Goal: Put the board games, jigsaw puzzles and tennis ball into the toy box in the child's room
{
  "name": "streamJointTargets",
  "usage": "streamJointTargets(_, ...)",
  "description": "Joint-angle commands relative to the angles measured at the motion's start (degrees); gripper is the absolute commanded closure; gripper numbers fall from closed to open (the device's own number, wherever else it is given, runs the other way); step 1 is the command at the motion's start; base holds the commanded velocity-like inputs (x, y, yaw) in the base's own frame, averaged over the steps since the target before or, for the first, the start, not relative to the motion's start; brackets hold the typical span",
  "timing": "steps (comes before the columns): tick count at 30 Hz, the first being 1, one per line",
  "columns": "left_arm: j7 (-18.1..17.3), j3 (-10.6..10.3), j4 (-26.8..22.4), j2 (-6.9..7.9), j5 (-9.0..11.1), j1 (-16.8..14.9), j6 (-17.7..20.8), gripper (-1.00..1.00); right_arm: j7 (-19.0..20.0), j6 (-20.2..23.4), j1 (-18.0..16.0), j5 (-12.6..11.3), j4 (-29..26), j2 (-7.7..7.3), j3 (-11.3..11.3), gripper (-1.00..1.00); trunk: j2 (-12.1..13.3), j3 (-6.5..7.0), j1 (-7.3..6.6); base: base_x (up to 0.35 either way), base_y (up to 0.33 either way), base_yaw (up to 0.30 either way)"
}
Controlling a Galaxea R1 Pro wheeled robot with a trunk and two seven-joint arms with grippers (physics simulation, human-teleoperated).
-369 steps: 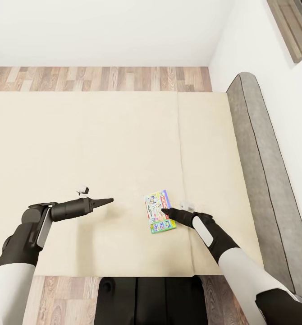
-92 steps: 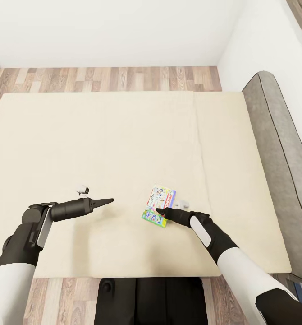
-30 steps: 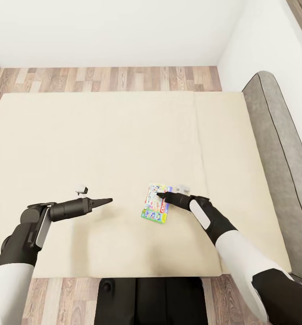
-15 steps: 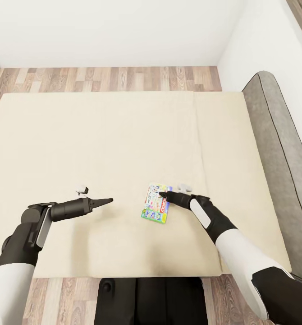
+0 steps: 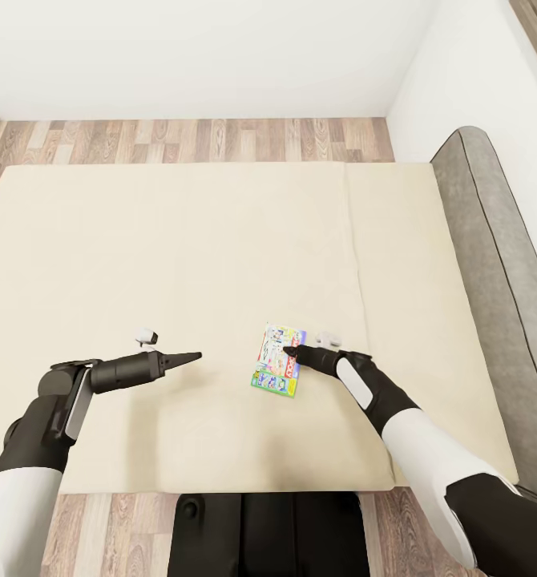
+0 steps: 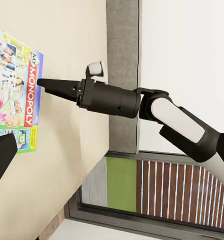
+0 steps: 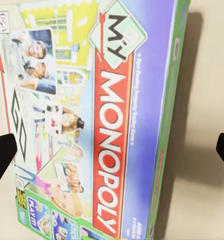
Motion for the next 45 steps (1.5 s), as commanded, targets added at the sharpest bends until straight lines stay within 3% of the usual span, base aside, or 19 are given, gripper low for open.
streamJointTargets(1, -0.1, 0.0, 0.0, 0.02, 0.12, -0.01, 0.56, -1.0, 0.05, 0.03, -0.02, -0.07, -0.01, 0.08, 0.05, -1.0, -0.09, -0.06, 0.03, 0.0, 0.0, 0.0)
streamJointTargets(14, -0.04, -0.06, -0.01, -0.04, 0.12, -0.01, 0.56, -1.0, 0.2, -0.61, 0.02, 0.07, -0.04, 2.28, 0.24, -1.0, -0.09, -0.06, 0.03, 0.0, 0.0, 0.0)
streamJointTargets(45, 0.07, -0.09, 0.02, -0.07, 0.12, -0.01, 0.56, -1.0, 0.3, -0.63, 0.02, 0.09, -0.55, 2.35, 0.25, -1.0, -0.09, -0.86, 0.03, 0.0, 0.0, 0.0)
